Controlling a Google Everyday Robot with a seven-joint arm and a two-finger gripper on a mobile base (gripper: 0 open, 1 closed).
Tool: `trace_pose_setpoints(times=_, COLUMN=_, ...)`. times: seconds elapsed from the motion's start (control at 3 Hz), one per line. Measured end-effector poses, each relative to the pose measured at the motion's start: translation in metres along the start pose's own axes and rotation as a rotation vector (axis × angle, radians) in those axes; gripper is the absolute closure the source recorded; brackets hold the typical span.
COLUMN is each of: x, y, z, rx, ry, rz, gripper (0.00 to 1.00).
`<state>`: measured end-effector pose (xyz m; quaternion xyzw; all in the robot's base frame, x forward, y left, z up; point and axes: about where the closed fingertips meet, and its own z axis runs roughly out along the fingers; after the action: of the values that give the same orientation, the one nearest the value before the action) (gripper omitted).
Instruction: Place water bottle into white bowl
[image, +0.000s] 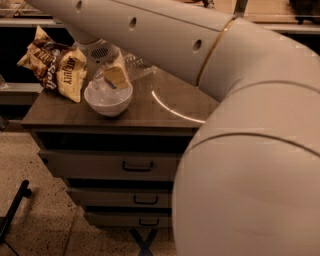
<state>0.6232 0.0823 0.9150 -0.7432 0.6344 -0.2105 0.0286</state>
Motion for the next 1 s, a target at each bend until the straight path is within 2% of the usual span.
trace_pose_setpoints(times=0.33, x=-0.008, y=-0.009, z=0.003, rx=0.028, ry=-0.022, rz=-0.008, gripper=0.0)
trace_pose_setpoints(times=0.67, x=-0.011, y=-0.013, z=0.004, rx=0.043, ry=-0.035, rz=-0.007, gripper=0.0)
trace_pose_setpoints(times=1.0, x=0.0, y=-0.005, z=-0.009, rx=0.086, ry=-0.09, rz=-0.012, gripper=0.0)
